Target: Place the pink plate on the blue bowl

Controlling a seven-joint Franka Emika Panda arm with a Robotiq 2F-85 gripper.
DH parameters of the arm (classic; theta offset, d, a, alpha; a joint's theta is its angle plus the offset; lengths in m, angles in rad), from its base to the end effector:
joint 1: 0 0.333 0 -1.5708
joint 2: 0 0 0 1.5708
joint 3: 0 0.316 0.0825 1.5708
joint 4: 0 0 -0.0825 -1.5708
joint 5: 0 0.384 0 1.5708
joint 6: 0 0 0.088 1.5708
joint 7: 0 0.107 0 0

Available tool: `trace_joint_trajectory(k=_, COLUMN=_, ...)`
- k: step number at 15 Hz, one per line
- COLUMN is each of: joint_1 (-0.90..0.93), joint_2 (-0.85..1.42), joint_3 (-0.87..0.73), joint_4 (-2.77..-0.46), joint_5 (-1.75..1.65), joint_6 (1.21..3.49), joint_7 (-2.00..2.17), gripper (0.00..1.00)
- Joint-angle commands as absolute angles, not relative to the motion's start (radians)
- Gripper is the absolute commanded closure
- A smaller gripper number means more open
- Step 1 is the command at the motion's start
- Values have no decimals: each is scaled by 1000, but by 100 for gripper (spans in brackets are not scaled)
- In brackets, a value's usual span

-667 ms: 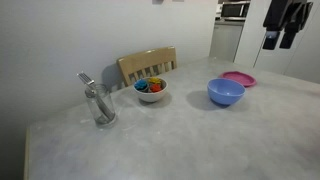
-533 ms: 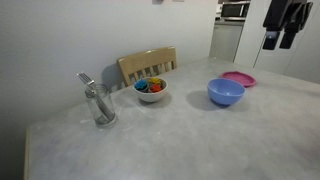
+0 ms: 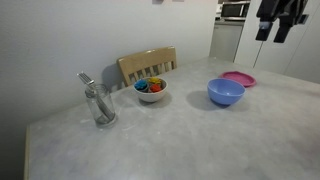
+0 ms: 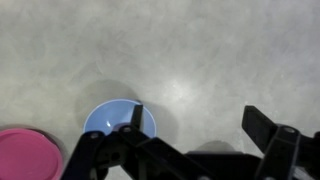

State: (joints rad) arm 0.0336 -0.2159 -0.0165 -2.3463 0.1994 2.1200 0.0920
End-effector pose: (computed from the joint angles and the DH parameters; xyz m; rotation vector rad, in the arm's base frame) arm 0.4692 0.0169 0.4183 -2.9573 0.2665 0.0298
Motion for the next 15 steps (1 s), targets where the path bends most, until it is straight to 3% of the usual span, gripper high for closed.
trace_joint_trajectory(k=1, joint_1=16, joint_2=-135, joint_3=-51, joint_4=-2254, joint_5=285, joint_6=2118, joint_7=27, gripper=0)
trace_joint_trajectory(k=15, joint_1=-133, joint_2=196, joint_3=-137, joint_4=-1980, joint_5=407, joint_6=2408, joint_7=-131, gripper=0)
